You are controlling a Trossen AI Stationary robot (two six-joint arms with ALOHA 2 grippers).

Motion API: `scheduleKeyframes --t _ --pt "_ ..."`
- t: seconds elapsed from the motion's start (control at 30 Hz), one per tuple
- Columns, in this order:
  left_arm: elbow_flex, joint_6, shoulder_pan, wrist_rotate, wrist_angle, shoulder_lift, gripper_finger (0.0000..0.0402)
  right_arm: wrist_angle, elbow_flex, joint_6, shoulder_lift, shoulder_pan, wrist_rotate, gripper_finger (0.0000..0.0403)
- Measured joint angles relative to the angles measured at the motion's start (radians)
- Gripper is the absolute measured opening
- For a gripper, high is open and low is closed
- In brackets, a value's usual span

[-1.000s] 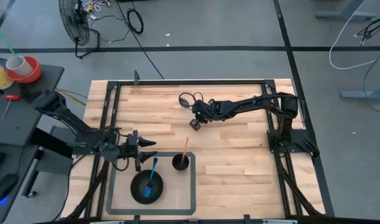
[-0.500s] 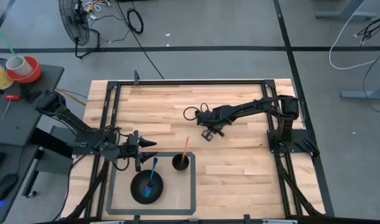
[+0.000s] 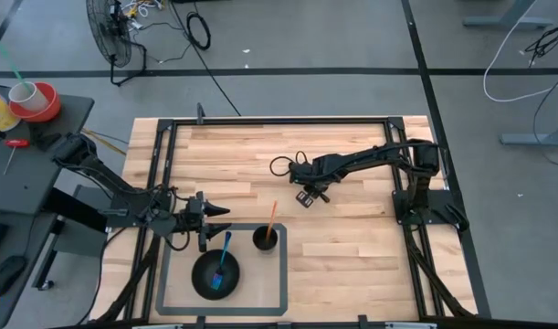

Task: Pick & Place Utensil
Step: Put the black spoon into the black bowl

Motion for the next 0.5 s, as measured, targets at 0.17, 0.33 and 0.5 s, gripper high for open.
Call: scheduleKeyframes --t 0.17,0.33,0.5 --pt "0.0 0.0 0.0 0.0 0.0 0.0 0.0227 0.06 -0.002 -0.008 0.001 -0.031 -0.006 0.012" --pt "0.0 0.0 0.0 0.0 0.0 0.0 0.0227 0.155 -0.002 -0.022 0.004 -0.053 0.009 0.0121" --pt "0.0 -0.001 0.0 0.0 0.0 0.0 0.0227 0.177 -0.001 -0.036 0.016 -0.057 0.016 0.0116"
